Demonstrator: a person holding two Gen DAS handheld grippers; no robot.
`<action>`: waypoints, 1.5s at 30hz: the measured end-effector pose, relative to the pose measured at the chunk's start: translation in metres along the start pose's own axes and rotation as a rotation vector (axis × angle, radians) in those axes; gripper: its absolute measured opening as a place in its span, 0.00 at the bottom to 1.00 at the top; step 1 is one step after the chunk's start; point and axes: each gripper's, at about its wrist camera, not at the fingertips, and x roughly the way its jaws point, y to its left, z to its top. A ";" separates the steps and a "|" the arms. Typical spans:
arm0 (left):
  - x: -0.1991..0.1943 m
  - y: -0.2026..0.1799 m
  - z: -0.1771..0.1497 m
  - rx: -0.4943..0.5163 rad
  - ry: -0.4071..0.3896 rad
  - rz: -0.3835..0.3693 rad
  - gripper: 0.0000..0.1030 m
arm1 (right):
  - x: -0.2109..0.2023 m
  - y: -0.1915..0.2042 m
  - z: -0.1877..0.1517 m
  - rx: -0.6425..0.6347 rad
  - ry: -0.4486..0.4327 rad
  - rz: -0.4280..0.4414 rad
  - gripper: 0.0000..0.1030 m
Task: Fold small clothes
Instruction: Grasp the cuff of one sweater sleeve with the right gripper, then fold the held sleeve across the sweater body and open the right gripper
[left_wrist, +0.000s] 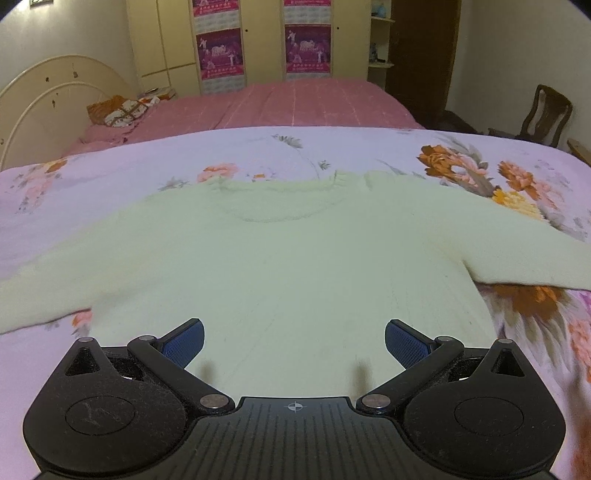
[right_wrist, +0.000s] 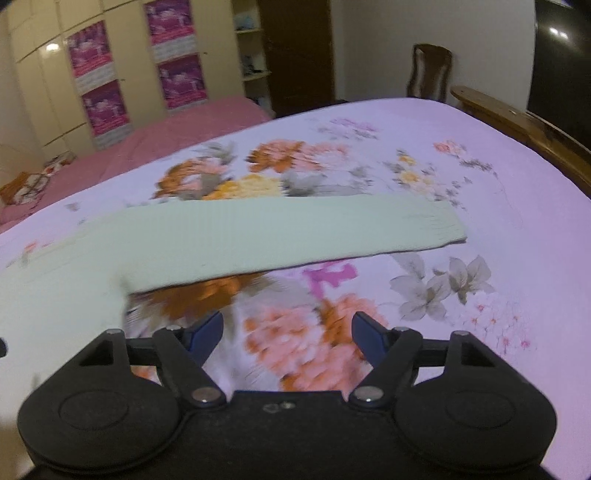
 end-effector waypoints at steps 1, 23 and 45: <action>0.006 -0.003 0.003 0.002 0.002 0.001 1.00 | 0.006 -0.003 0.003 0.008 0.005 -0.005 0.73; 0.051 -0.011 0.025 0.026 0.003 0.009 1.00 | 0.099 -0.068 0.057 0.210 -0.036 -0.099 0.47; 0.041 0.046 0.037 -0.084 -0.056 0.000 1.00 | 0.062 0.072 0.085 -0.082 -0.191 0.239 0.08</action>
